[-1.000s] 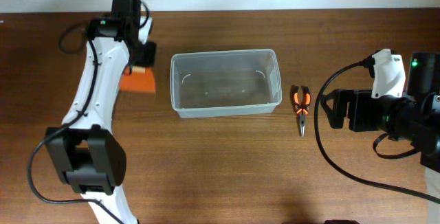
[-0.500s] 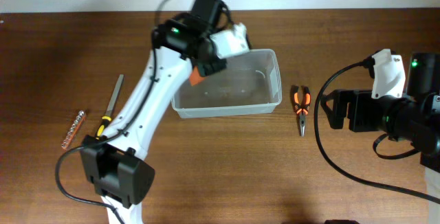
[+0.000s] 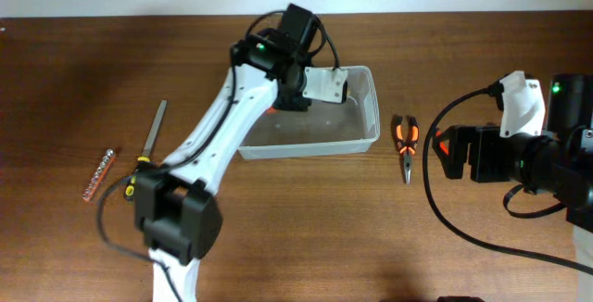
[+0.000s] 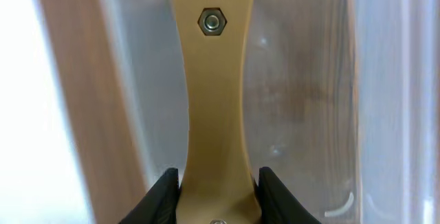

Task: Pack container
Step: 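Carry the scraper into the container and open the left gripper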

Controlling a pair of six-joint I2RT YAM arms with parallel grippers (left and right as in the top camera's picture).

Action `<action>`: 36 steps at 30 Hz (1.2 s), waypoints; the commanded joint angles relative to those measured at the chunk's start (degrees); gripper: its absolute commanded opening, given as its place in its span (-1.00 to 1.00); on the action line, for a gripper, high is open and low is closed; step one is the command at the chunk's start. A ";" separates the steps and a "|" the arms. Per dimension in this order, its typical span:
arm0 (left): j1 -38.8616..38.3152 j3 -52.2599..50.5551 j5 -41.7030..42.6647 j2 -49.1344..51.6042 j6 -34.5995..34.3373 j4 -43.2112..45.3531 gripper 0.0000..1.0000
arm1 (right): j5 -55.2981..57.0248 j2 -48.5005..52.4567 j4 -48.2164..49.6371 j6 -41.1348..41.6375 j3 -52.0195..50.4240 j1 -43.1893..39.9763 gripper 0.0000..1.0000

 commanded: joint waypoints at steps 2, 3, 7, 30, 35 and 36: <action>0.55 -0.96 -2.54 6.32 -1.22 0.98 -0.96 | 0.76 -0.22 -0.92 -0.35 0.24 -0.44 0.98; 0.61 -0.96 -4.09 7.32 -3.15 1.64 -0.96 | 0.76 -0.22 -1.27 -0.35 0.24 -0.44 0.98; 1.64 -0.96 -6.49 10.45 -7.54 2.99 -0.96 | 1.20 -0.22 -2.32 -0.37 0.24 -0.44 0.98; 5.75 -0.92 -0.57 10.34 -12.50 3.04 -0.37 | 1.18 -0.15 -2.29 -0.35 0.24 -0.44 0.98; 5.18 -0.92 -0.81 7.56 -12.68 2.93 0.98 | 1.18 -0.15 -2.27 -0.35 0.24 -0.44 0.98; 5.16 -0.92 -1.01 6.80 -12.76 2.78 0.98 | 1.18 -0.15 -2.27 -0.35 0.24 -0.44 0.98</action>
